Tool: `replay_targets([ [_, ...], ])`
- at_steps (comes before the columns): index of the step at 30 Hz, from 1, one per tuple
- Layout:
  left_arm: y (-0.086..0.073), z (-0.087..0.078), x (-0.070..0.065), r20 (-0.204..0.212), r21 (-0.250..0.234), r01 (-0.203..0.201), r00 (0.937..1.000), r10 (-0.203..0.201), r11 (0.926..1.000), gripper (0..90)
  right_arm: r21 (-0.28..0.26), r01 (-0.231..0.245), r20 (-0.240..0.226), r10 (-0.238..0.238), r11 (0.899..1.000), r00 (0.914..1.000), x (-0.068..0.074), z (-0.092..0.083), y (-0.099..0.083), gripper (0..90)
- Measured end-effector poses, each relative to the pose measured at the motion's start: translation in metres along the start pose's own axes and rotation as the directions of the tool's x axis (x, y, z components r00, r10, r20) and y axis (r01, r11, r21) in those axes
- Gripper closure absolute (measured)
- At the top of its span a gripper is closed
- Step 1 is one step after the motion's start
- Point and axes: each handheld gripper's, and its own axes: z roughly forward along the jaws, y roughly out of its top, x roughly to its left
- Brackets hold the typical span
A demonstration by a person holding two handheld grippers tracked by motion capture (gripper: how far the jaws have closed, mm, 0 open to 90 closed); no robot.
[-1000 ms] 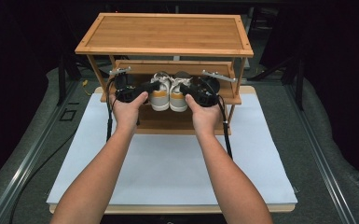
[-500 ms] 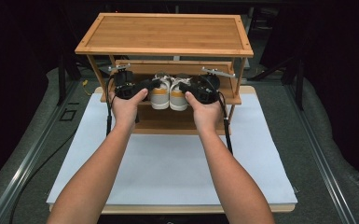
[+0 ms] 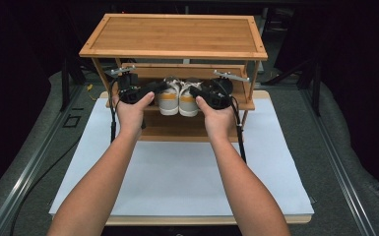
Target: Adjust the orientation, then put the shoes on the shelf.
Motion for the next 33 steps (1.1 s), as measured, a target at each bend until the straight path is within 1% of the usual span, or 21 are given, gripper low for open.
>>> replay_targets([
  [2, 0.000, -0.001, 0.001, -0.001, 0.003, -0.006, 1.0000, 0.006, 1.0000, 48.8, 0.010, 0.001, 0.005, -0.001, 1.000, 1.0000, 0.001, -0.002, 0.001, 50.3],
  [3, 0.000, -0.002, 0.001, -0.002, 0.005, -0.006, 1.0000, 0.006, 1.0000, 48.8, -0.008, 0.003, -0.004, -0.003, 1.000, 1.0000, 0.001, -0.003, 0.000, 49.8],
  [4, 0.000, -0.003, 0.001, -0.004, 0.006, -0.004, 1.0000, 0.004, 1.0000, 48.8, -0.012, 0.004, -0.007, -0.004, 1.000, 1.0000, 0.001, -0.004, 0.000, 49.6],
  [5, 0.001, -0.004, 0.002, -0.006, 0.004, -0.003, 1.0000, 0.003, 1.0000, 48.8, 0.007, 0.015, 0.000, -0.015, 1.000, 0.9999, 0.002, -0.006, 0.001, 49.5],
  [6, 0.001, -0.005, 0.003, -0.009, 0.002, -0.009, 0.9999, 0.009, 1.0000, 48.8, 0.006, 0.016, -0.005, -0.016, 1.000, 0.9999, 0.002, -0.007, 0.001, 49.5],
  [7, 0.001, -0.006, 0.003, -0.011, 0.002, -0.007, 0.9999, 0.007, 1.0000, 48.8, -0.021, 0.010, -0.010, -0.010, 1.000, 0.9999, 0.002, -0.006, 0.001, 49.4],
  [9, 0.001, -0.008, 0.004, -0.011, -0.003, -0.002, 0.9999, 0.002, 1.0000, 48.8, -0.024, 0.009, -0.010, -0.010, 1.000, 0.9999, 0.002, -0.008, 0.002, 49.3],
  [10, 0.000, -0.009, 0.004, -0.010, -0.005, -0.003, 0.9999, 0.002, 1.0000, 48.9, -0.009, 0.012, -0.001, -0.012, 1.000, 0.9999, 0.002, -0.010, 0.003, 49.2],
  [11, 0.000, -0.010, 0.004, -0.009, -0.007, -0.003, 1.0000, 0.003, 1.0000, 49.1, -0.032, 0.006, -0.012, -0.006, 0.999, 0.9999, 0.001, -0.010, 0.002, 49.1],
  [13, 0.000, -0.014, 0.005, -0.006, -0.010, -0.008, 0.9999, 0.008, 0.9999, 49.6, -0.031, 0.009, -0.015, -0.009, 0.999, 0.9999, 0.001, -0.014, 0.003, 48.9],
  [15, -0.001, -0.017, 0.006, -0.005, -0.007, -0.012, 0.9999, 0.012, 0.9999, 50.5, -0.038, 0.018, -0.018, -0.019, 0.999, 0.9997, 0.001, -0.018, 0.004, 48.7],
  [16, -0.002, -0.019, 0.006, 0.002, -0.014, -0.013, 0.9999, 0.013, 0.9998, 51.3, -0.040, 0.021, -0.022, -0.022, 0.999, 0.9995, 0.001, -0.021, 0.004, 48.6],
  [20, -0.004, -0.029, 0.005, 0.022, -0.011, -0.024, 0.9995, 0.024, 0.9997, 55.4, -0.053, 0.035, -0.025, -0.037, 0.998, 0.9990, 0.001, -0.030, 0.005, 48.8],
  [21, -0.004, -0.032, 0.004, 0.021, -0.009, -0.035, 0.9992, 0.035, 0.9993, 55.8, -0.048, 0.045, -0.026, -0.046, 0.998, 0.9986, 0.001, -0.032, 0.005, 48.9],
  [23, -0.004, -0.039, 0.002, 0.024, -0.021, -0.038, 0.9990, 0.038, 0.9991, 55.9, -0.043, 0.062, -0.022, -0.063, 0.997, 0.9978, 0.002, -0.038, 0.005, 48.7],
  [25, -0.003, -0.045, 0.001, 0.021, -0.022, -0.052, 0.9984, 0.052, 0.9984, 56.0, -0.053, 0.073, -0.025, -0.075, 0.996, 0.9969, 0.003, -0.042, 0.005, 48.7],
  [28, -0.004, -0.051, 0.000, 0.031, -0.028, -0.057, 0.9979, 0.058, 0.9980, 56.8, -0.067, 0.075, -0.037, -0.077, 0.995, 0.9963, 0.004, -0.048, 0.003, 48.4],
  [31, -0.006, -0.055, 0.000, 0.021, -0.035, -0.067, 0.9975, 0.067, 0.9972, 56.3, -0.064, 0.091, -0.043, -0.094, 0.994, 0.9946, 0.005, -0.052, 0.000, 49.4],
  [33, -0.009, -0.057, 0.000, 0.021, -0.039, -0.076, 0.9968, 0.077, 0.9963, 55.2, -0.044, 0.106, -0.036, -0.108, 0.993, 0.9935, 0.004, -0.055, -0.002, 50.4],
])
